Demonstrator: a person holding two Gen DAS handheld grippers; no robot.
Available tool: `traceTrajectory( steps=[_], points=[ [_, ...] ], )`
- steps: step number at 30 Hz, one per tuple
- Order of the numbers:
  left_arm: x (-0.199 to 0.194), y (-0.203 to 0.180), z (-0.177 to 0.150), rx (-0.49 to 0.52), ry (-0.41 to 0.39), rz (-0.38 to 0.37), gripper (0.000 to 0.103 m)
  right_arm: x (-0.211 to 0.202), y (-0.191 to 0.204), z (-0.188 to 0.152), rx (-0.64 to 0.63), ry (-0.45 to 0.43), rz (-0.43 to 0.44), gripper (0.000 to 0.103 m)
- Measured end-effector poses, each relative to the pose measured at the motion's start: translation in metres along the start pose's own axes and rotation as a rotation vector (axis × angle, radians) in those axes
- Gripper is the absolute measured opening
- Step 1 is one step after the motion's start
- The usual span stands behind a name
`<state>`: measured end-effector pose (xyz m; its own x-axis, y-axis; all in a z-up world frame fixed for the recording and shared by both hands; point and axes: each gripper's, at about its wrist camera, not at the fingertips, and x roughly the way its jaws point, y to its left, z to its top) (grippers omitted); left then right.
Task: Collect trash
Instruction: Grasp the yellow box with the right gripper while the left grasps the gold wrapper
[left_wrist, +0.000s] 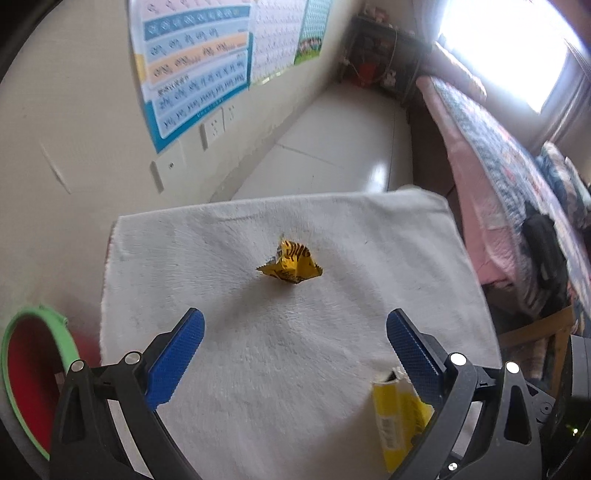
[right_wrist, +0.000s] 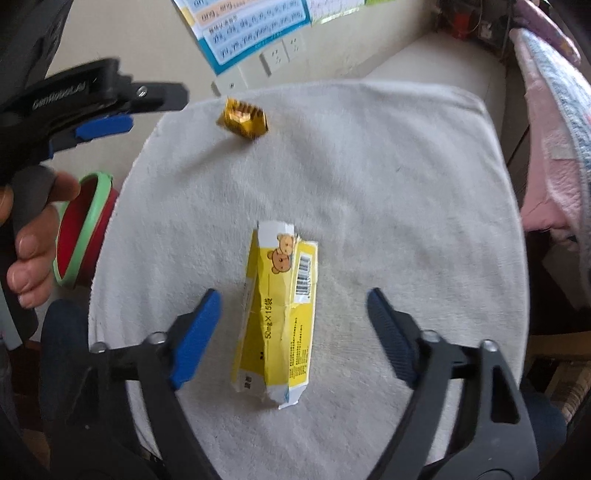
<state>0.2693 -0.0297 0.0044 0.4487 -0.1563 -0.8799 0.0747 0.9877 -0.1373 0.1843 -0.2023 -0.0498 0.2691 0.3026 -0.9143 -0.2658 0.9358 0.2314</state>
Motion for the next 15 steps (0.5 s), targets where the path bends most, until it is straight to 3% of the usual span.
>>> traceTrajectory(
  steps=[2, 3, 5, 9, 15],
  points=[
    [0.010, -0.001, 0.001, 0.006, 0.018, 0.004, 0.095, 0.013, -0.003, 0.000, 0.002, 0.034, 0.013, 0.048],
    [0.015, -0.001, 0.001, 0.007, 0.024, 0.004, 0.095, 0.018, -0.004, 0.000, 0.003, 0.048, 0.024, 0.043],
    [0.025, 0.000, 0.002, 0.007, 0.040, 0.001, 0.095, 0.021, -0.006, 0.001, 0.001, 0.053, 0.055, 0.018],
    [0.040, 0.001, 0.003, 0.007, 0.063, 0.000, 0.095, 0.004, -0.007, 0.008, -0.021, 0.009, 0.019, 0.017],
    [0.059, 0.003, 0.011, -0.013, 0.076, -0.002, 0.095, -0.027, -0.042, 0.023, 0.021, -0.074, -0.045, 0.017]
  ],
)
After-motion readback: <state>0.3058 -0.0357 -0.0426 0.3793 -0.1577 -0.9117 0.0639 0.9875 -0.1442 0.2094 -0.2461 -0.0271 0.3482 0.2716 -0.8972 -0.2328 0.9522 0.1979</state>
